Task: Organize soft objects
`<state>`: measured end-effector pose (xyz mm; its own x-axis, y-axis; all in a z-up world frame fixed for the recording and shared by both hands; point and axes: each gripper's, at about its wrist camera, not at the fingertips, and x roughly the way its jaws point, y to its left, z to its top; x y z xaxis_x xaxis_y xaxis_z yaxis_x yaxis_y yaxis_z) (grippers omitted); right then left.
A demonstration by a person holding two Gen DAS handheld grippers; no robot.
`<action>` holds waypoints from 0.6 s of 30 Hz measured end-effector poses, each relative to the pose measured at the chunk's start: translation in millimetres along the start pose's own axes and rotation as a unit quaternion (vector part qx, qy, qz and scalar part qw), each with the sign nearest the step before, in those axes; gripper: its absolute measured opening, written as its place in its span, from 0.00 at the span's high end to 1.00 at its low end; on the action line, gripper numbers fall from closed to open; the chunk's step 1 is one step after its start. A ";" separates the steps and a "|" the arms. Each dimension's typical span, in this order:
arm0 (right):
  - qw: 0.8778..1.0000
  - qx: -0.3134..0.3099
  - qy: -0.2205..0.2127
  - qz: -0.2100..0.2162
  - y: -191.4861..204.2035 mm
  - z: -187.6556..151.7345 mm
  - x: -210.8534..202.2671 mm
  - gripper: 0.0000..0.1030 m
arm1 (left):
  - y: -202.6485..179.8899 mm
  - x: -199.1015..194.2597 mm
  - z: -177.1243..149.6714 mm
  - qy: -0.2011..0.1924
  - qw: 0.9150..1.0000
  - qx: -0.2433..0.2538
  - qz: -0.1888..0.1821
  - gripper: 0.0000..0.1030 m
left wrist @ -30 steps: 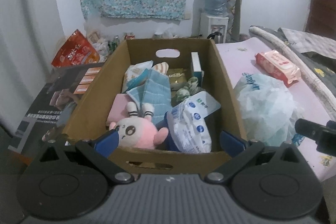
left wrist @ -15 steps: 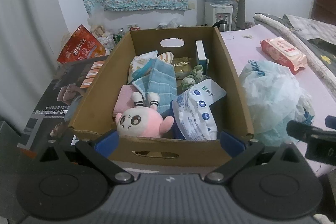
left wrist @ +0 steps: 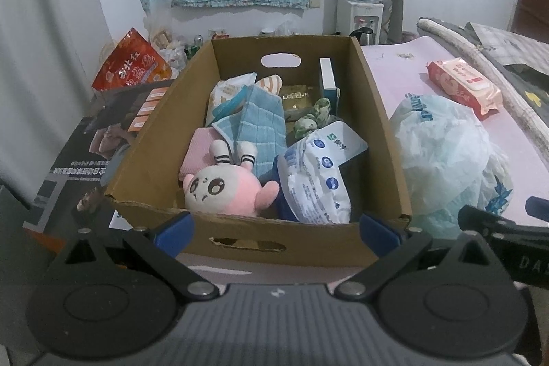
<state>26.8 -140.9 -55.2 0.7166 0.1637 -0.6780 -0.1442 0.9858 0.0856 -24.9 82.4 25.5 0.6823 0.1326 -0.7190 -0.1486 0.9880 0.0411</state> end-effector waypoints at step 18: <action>1.000 -0.005 0.012 0.000 4.0 -1.5 8.2 0.01 | -0.6 6.1 -3.0 0.016 1.000 -0.011 -0.001 0.00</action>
<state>31.1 -135.6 -61.5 0.6995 0.1634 -0.6957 -0.1521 0.9852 0.0785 -22.8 82.4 19.1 0.6599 0.1277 -0.7404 -0.1626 0.9864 0.0252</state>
